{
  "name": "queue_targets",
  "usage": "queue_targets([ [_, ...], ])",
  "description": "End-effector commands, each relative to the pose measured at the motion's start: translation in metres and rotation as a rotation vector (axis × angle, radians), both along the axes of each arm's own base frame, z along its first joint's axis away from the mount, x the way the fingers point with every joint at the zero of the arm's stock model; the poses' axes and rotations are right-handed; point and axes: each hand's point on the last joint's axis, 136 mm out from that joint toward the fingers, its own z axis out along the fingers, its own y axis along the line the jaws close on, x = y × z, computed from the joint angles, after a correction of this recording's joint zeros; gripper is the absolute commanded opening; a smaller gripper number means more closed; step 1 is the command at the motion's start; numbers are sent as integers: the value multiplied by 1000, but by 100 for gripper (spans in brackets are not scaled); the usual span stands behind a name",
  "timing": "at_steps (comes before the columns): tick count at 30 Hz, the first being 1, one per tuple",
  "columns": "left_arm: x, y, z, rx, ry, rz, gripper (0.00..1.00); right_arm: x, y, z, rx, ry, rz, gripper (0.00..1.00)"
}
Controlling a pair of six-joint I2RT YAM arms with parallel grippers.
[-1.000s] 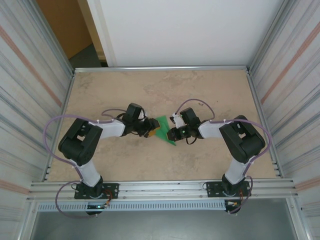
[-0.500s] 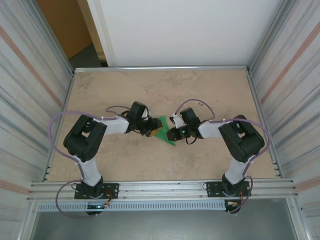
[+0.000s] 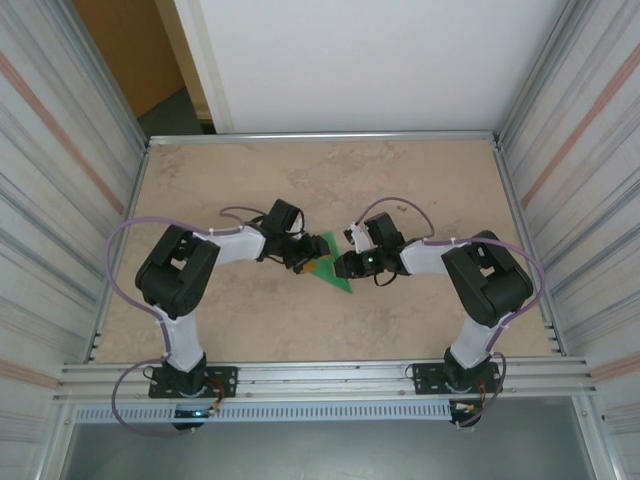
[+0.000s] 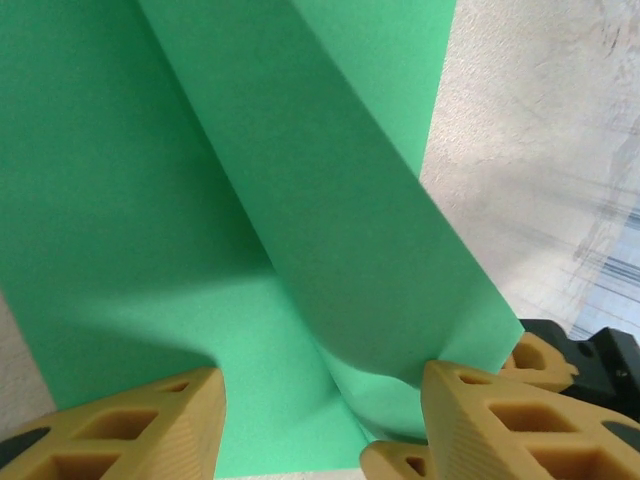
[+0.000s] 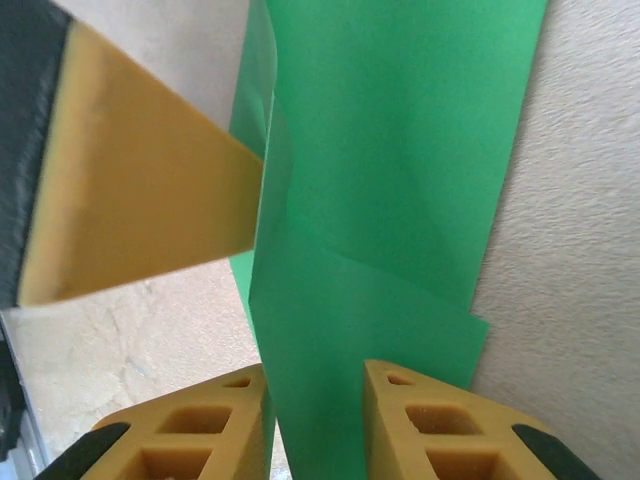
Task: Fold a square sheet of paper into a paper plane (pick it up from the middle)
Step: Fourth fold the wing at the center of the table.
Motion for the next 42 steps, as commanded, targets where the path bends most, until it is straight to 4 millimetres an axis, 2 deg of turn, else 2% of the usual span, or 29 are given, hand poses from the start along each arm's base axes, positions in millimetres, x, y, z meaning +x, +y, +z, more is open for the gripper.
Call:
queue_targets([
  [1, -16, 11, -24, 96, 74, -17, 56, -6, -1, 9, 19, 47, -24, 28],
  [19, -22, 15, -31, 137, 118, -16, 59, -11, -2, -9, -10, 114, -16, 25],
  [28, -22, 14, -28, 132, 114, -19, 59, -14, -1, -15, -13, 134, -10, 16],
  [33, -16, 12, -16, 114, 82, -12, 60, -17, -2, -18, -7, 155, -7, 14],
  [42, 6, 1, 34, -16, -78, -4, 61, -19, -7, -25, 26, 205, -26, 10],
])
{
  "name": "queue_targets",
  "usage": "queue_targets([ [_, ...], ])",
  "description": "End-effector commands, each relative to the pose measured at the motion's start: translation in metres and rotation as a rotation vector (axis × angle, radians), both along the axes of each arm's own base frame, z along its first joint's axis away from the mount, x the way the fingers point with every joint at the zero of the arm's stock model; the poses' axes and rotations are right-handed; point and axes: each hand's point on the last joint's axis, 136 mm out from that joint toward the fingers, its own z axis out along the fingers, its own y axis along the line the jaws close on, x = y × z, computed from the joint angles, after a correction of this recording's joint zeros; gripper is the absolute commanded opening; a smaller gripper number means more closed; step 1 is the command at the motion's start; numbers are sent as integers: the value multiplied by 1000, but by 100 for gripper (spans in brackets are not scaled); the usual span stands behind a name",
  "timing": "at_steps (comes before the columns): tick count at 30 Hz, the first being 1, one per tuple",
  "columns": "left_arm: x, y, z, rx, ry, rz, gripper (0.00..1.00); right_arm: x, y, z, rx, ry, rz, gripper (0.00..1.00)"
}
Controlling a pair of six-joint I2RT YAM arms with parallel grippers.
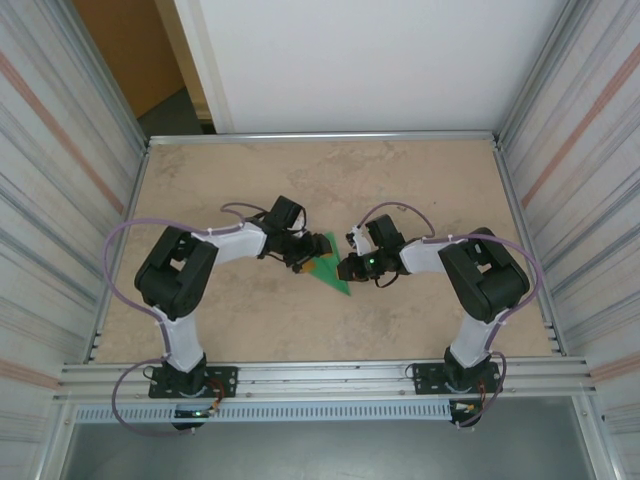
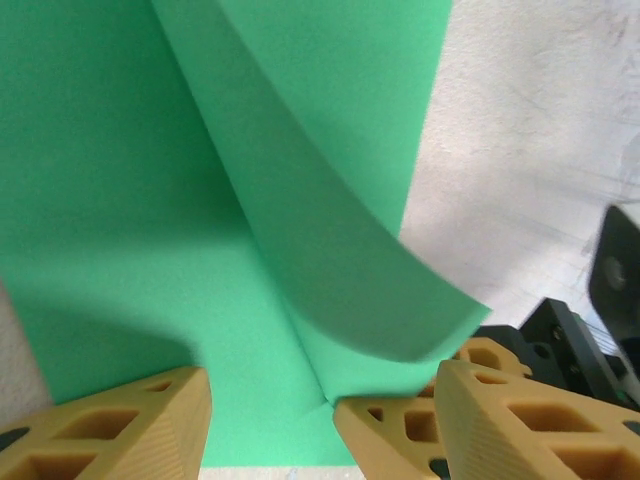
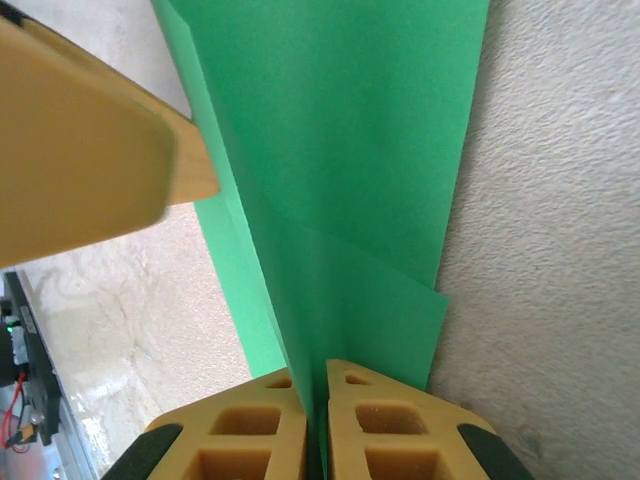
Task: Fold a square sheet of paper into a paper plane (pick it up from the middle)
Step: Fourth fold the wing at the center of the table.
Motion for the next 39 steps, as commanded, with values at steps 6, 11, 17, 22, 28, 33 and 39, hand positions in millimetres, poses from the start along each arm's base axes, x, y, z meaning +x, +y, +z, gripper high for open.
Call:
queue_targets([
  [6, 7, -3, 29, -88, -111, -1, 56, -7, -7, -13, 66, 129, -41, 9],
  [11, 6, -7, 25, -115, -93, -10, 51, -6, -10, -12, 83, 135, -48, 9],
  [17, 4, -4, 12, -52, -48, -32, 51, -5, -13, -10, 69, 120, -44, 12],
  [22, -1, 5, -2, 25, -13, -41, 53, -4, -13, -9, 67, 119, -46, 13],
  [28, -1, 4, -10, 74, 2, -57, 58, -4, -13, -7, 69, 118, -45, 16],
  [33, -8, 5, -22, 178, 44, -79, 61, -2, -14, 0, 65, 106, -57, 20],
  [39, -19, 15, -35, 327, 99, -92, 63, -3, -14, 7, 78, 120, -82, 23],
])
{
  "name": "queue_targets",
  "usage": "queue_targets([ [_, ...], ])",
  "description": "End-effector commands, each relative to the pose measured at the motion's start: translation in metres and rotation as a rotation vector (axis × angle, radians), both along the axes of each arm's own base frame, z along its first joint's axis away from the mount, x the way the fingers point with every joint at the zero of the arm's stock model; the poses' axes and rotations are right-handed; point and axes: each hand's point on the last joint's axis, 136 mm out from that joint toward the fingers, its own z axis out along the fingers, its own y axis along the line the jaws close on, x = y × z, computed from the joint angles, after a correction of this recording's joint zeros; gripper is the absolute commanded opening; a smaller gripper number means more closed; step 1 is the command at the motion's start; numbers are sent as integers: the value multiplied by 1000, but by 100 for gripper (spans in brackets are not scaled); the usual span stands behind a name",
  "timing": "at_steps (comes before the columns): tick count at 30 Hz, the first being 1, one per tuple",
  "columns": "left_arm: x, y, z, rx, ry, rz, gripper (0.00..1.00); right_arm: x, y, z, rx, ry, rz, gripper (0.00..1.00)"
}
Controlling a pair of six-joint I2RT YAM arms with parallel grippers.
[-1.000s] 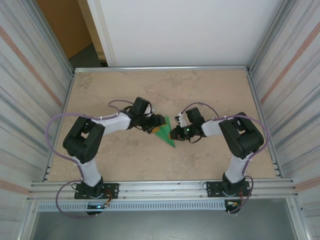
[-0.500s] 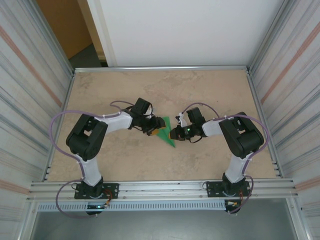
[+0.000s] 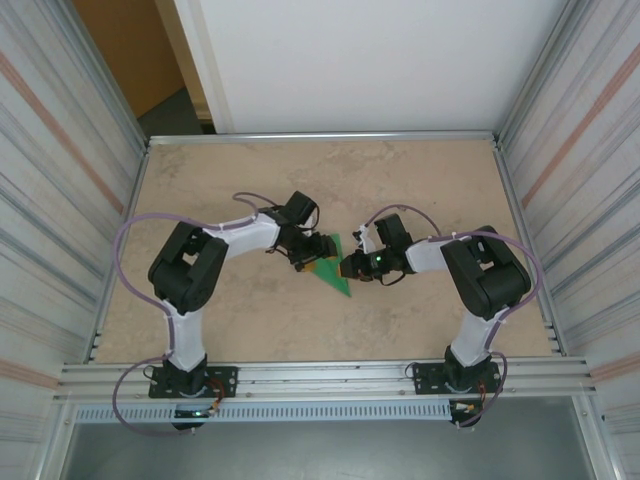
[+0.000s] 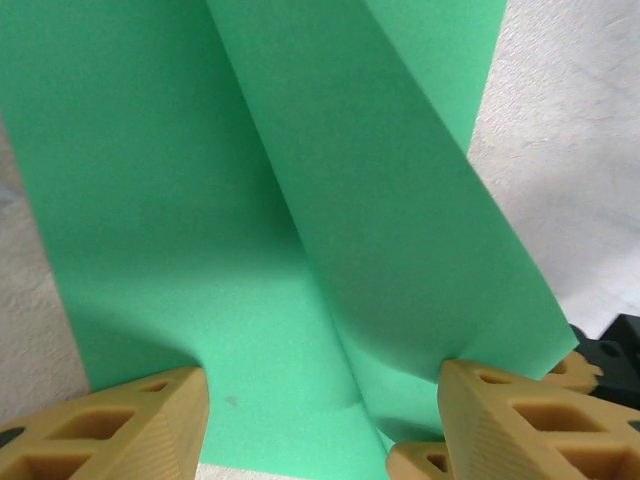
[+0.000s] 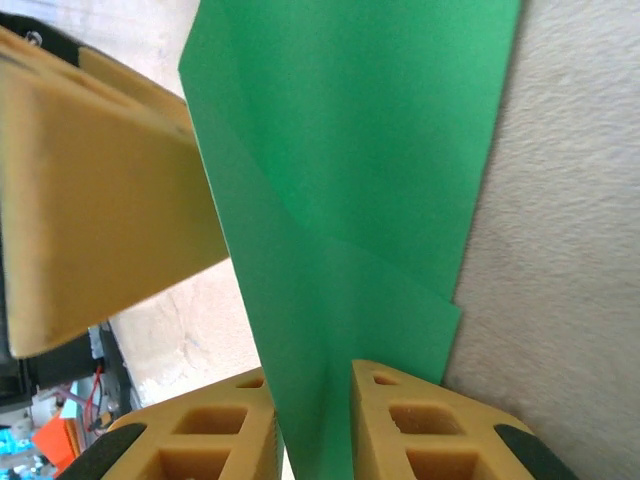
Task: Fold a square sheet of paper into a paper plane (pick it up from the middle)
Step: Fourth fold the wing at the center of the table.
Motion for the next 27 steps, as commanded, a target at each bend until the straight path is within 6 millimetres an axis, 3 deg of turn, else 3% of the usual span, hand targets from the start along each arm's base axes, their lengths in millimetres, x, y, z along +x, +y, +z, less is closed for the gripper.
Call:
queue_targets([
  [1, -18, 22, -24, 161, 80, -13, 63, -3, -7, 2, -20, 38, -38, 23],
  [16, -24, 26, -34, 195, 114, -18, 67, -7, -5, -5, -7, 122, -50, 18],
  [27, -17, 17, -22, 145, 74, -27, 66, -12, -7, -20, -29, 181, -46, 13],
])
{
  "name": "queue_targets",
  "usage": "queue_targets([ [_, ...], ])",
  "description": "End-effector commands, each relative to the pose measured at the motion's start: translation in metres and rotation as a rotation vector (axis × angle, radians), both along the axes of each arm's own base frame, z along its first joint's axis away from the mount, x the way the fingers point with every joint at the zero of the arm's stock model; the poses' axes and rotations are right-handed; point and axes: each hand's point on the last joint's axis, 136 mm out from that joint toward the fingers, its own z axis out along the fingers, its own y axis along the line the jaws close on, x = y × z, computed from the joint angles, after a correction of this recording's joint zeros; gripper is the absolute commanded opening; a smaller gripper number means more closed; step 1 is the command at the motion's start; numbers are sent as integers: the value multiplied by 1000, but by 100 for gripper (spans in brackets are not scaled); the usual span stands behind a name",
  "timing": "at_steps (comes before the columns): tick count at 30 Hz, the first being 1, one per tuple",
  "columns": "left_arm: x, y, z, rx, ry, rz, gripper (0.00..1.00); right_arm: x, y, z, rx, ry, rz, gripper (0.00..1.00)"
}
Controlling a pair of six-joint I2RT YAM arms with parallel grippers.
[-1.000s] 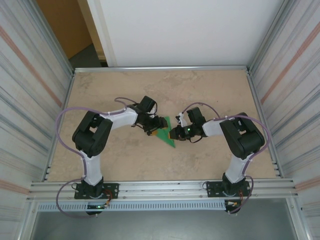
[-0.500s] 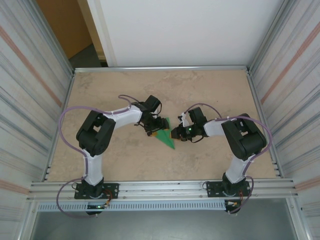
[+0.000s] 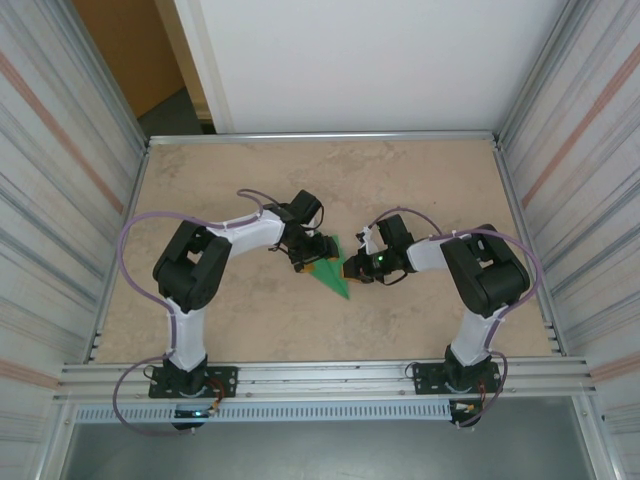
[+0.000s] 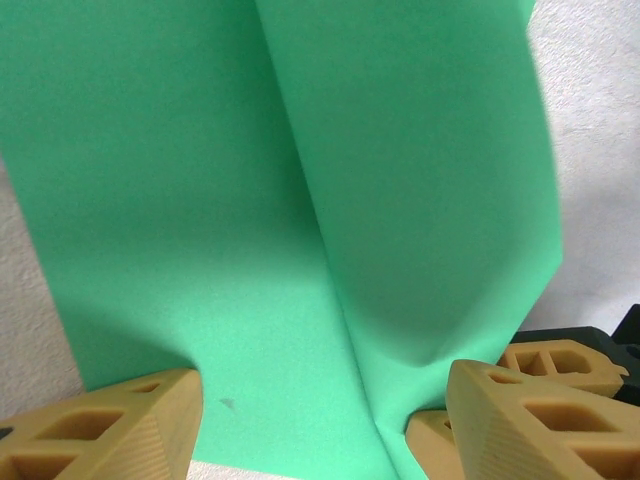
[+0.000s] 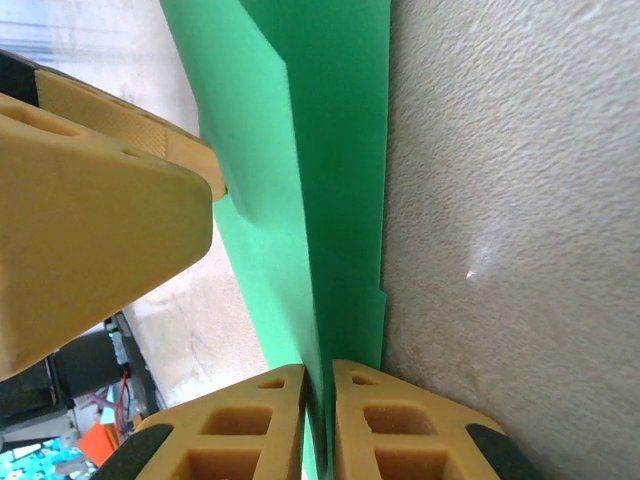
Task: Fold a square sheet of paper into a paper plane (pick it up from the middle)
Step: Fourth fold the wing at the center of the table.
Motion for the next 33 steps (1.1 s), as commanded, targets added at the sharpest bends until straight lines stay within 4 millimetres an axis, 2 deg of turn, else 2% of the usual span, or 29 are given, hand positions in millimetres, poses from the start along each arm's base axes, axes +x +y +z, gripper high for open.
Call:
queue_targets([
  [1, -13, 12, -16, 71, 43, -22, 66, -8, -3, -16, -35, 85, -9, 13],
  [6, -3, 3, 4, 6, -14, -36, 65, -9, -6, -22, -60, 100, -14, 13],
  [12, 19, -7, 59, -124, -163, -33, 65, -10, -9, -27, -88, 116, -10, 12],
  [15, 24, -6, 70, -188, -196, -10, 62, -11, -9, -29, -99, 121, -4, 13],
  [25, 22, -30, 58, -373, -132, -29, 34, -9, -10, -30, -110, 125, -4, 14],
  [33, 22, -34, 40, -365, -86, -43, 28, -9, -12, -31, -116, 129, -8, 14],
])
